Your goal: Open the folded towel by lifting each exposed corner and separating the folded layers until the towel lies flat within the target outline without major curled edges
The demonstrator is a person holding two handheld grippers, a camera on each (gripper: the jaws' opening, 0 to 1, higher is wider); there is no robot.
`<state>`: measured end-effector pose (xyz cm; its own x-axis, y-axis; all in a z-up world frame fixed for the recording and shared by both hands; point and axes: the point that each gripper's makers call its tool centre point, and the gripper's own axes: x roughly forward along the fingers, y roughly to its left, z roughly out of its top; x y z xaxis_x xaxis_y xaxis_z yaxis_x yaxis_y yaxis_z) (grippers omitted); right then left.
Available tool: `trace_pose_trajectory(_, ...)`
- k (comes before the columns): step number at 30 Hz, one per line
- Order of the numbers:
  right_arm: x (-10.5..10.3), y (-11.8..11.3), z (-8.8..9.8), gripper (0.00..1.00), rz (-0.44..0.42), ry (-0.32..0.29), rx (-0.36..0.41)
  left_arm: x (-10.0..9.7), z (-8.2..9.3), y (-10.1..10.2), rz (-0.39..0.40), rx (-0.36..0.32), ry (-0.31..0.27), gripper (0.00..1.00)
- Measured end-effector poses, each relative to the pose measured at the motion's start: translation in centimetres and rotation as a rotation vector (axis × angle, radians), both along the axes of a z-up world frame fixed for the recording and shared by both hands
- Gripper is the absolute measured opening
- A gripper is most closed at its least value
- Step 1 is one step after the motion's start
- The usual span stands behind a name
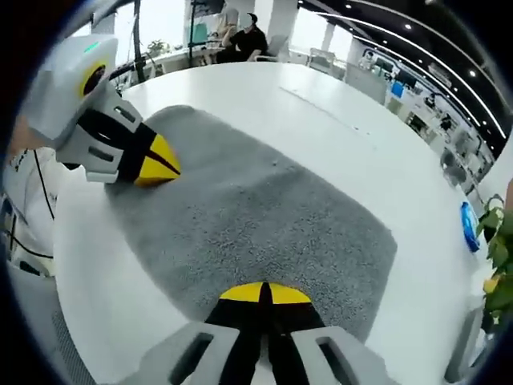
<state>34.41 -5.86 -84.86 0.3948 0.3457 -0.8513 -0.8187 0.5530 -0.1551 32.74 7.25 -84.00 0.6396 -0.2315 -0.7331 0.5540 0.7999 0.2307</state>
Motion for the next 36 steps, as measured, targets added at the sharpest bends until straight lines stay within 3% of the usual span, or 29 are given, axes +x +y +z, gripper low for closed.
trace_pose_trajectory(4, 0.5, 0.0, 0.0, 0.0, 0.003, 0.003, -0.026, -0.5, 0.0, 0.0, 0.019, -0.021, 0.004, 0.01)
trace_pose_trajectory(7, 0.8, -0.1, 0.0, 0.0, -0.006, 0.035, -0.026, -1.1, 0.0, 0.0, 0.1, -0.098, 0.012, 0.01)
trace_pose_trajectory(14, 1.3, 0.0, -0.1, 0.0, -0.017, 0.074, -0.02, -2.5, 0.0, -0.5, 0.107, -0.109, -0.006, 0.01)
trace_pose_trajectory(21, 1.4, 0.1, -0.1, 0.0, -0.022, 0.081, -0.028, -3.2, -0.1, -0.9, 0.144, -0.198, 0.015, 0.01)
trace_pose_trajectory(31, 1.8, 0.1, -0.1, 0.0, -0.032, 0.108, -0.009, -4.5, 0.0, -2.0, 0.119, -0.193, 0.016, 0.01)
trace_pose_trajectory(33, 1.8, 0.2, -0.1, 0.0, 0.015, 0.091, -0.041, -4.7, 0.0, -2.2, 0.125, -0.202, 0.024, 0.01)
trace_pose_trajectory(36, 1.8, 0.3, -0.1, 0.0, 0.018, 0.1, -0.051, -5.0, 0.0, -2.6, 0.118, -0.184, 0.03, 0.01)
